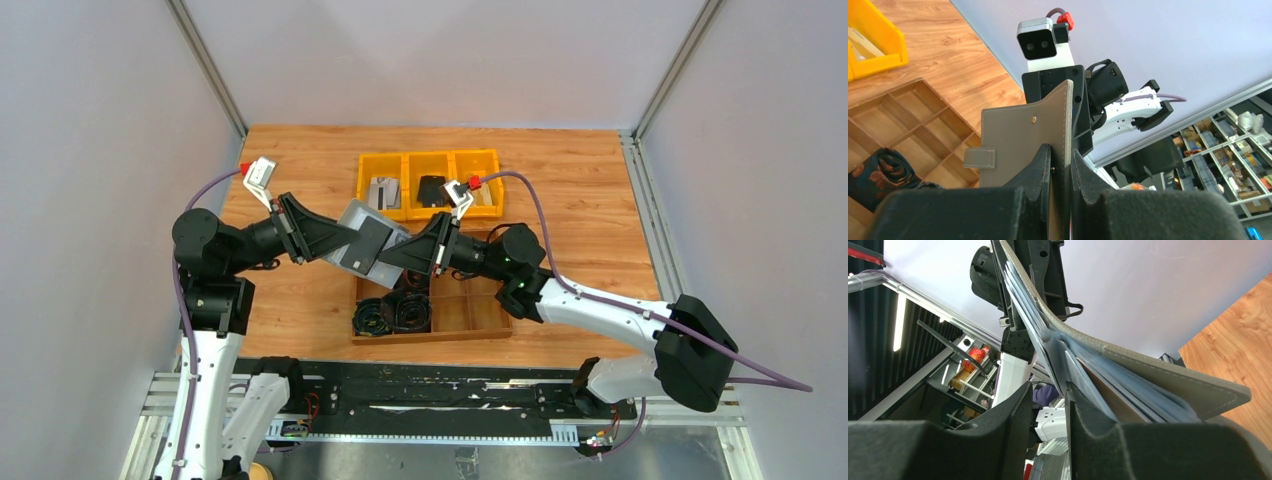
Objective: Take the credit cards out of the card holder
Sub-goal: Remove the credit card from the card holder.
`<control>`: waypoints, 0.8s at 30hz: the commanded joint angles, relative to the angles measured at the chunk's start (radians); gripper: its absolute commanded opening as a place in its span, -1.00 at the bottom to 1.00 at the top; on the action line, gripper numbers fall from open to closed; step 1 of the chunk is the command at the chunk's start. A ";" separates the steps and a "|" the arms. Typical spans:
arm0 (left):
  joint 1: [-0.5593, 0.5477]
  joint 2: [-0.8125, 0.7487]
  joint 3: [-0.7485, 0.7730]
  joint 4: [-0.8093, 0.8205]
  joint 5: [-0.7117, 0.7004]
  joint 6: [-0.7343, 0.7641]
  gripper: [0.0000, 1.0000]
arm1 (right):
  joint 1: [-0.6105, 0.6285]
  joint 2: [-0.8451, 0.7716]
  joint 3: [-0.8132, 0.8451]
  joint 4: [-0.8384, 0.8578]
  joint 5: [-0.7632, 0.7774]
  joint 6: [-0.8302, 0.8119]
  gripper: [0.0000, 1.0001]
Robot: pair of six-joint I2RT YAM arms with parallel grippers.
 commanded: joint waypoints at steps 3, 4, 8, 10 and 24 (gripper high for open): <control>-0.001 -0.019 0.034 0.095 0.020 -0.056 -1.00 | -0.012 0.016 0.031 0.011 0.025 0.008 -0.19; -0.001 -0.020 0.034 0.098 0.020 -0.059 -1.00 | -0.011 0.023 0.037 0.012 0.025 0.010 -0.18; -0.002 -0.026 0.026 0.105 0.021 -0.067 -1.00 | -0.012 0.055 0.056 0.052 0.032 0.036 -0.19; -0.002 -0.031 0.020 0.117 0.021 -0.078 -1.00 | -0.011 0.072 0.067 0.061 0.036 0.044 -0.19; -0.002 -0.071 -0.052 0.036 0.010 -0.006 0.14 | -0.008 0.071 0.114 0.025 0.005 0.018 -1.00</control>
